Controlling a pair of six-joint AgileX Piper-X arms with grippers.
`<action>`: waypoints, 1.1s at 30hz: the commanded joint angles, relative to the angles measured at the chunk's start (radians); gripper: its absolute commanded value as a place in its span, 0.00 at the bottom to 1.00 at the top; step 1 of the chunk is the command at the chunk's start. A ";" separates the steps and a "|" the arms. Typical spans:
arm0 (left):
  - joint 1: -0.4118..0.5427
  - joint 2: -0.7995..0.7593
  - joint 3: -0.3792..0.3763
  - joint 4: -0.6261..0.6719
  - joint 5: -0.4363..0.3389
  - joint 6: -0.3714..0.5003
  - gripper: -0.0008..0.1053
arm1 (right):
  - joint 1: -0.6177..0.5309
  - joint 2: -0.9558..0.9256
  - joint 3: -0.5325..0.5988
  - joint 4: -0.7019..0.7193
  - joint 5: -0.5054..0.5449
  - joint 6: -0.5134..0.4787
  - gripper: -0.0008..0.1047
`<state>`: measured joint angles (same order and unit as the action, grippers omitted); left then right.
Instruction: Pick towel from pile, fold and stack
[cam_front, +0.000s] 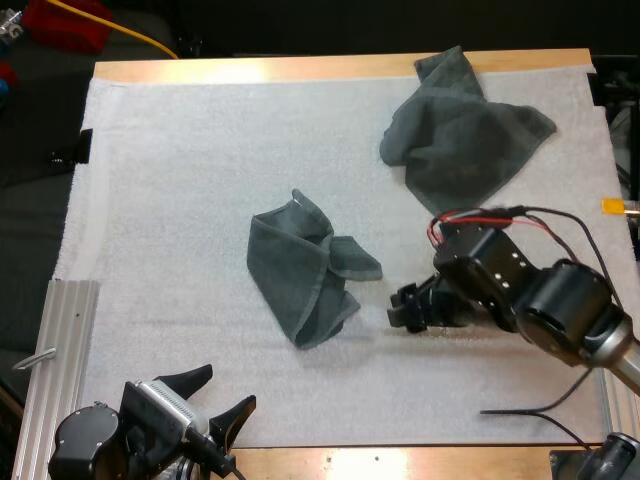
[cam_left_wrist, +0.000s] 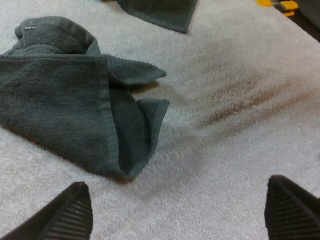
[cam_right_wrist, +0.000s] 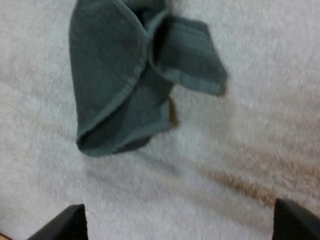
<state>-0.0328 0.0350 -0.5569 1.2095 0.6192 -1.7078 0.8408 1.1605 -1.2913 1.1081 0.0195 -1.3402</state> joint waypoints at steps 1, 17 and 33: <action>-0.002 0.002 0.000 -0.003 0.014 0.004 0.66 | 0.002 -0.014 0.017 -0.017 -0.008 0.022 0.68; -0.002 0.002 0.000 -0.003 0.029 0.004 0.66 | 0.002 -0.029 0.296 -0.350 -0.145 0.326 0.68; -0.002 0.002 0.000 -0.003 0.050 0.004 0.66 | 0.002 0.136 0.380 -0.649 -0.189 0.564 0.68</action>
<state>-0.0328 0.0350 -0.5569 1.2095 0.6591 -1.7078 0.8408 1.2942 -0.9124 0.4655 -0.1582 -0.7862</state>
